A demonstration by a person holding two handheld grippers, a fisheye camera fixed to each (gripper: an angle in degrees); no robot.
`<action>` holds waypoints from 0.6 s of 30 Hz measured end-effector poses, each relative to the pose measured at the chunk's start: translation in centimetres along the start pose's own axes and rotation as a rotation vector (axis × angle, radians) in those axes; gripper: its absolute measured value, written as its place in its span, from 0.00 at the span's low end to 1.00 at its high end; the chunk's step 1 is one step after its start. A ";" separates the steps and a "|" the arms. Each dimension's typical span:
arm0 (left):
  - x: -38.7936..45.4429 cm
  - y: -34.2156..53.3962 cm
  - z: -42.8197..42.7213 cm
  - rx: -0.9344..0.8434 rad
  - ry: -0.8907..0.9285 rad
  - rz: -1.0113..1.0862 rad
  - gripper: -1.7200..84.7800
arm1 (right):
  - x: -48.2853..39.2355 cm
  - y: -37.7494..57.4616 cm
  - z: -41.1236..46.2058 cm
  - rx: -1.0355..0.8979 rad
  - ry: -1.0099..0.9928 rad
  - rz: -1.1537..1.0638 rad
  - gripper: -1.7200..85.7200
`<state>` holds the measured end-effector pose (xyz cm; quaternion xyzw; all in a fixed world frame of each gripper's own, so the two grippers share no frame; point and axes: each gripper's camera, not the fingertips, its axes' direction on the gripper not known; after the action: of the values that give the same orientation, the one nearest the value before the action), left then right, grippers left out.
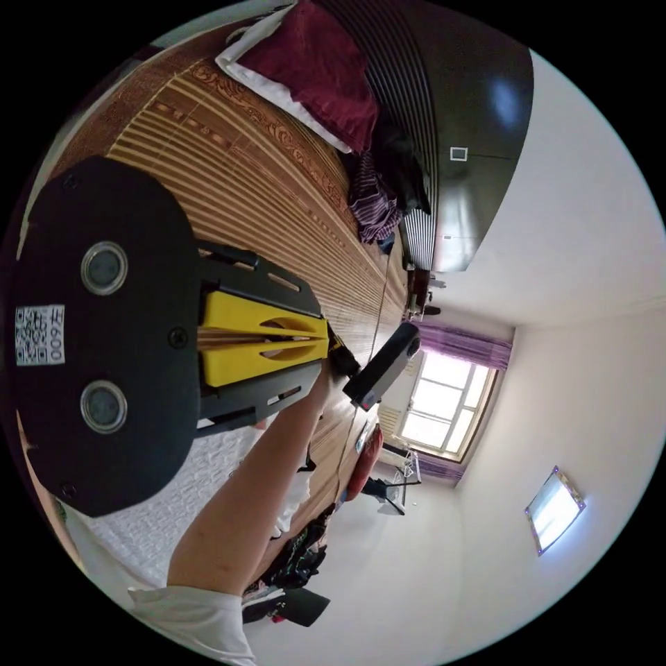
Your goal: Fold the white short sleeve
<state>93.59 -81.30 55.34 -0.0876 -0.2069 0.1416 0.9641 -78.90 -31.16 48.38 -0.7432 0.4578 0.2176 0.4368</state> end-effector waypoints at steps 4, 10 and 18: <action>0.6 -0.8 0.8 0.004 0.031 0.005 0.02 | 3.8 0.9 -1.5 0.060 -0.070 0.058 0.01; 0.7 -1.9 2.7 -0.023 0.018 0.034 0.02 | 12.2 10.7 -14.2 0.409 -0.200 0.217 0.01; -0.5 -3.0 5.2 -0.046 0.042 -0.011 0.02 | 21.5 28.0 -19.4 0.473 -0.232 0.355 0.01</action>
<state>91.61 -83.76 60.55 -0.1114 -0.1901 0.1297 0.9668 -94.31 -63.72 30.44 -0.4997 0.5655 0.2610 0.6020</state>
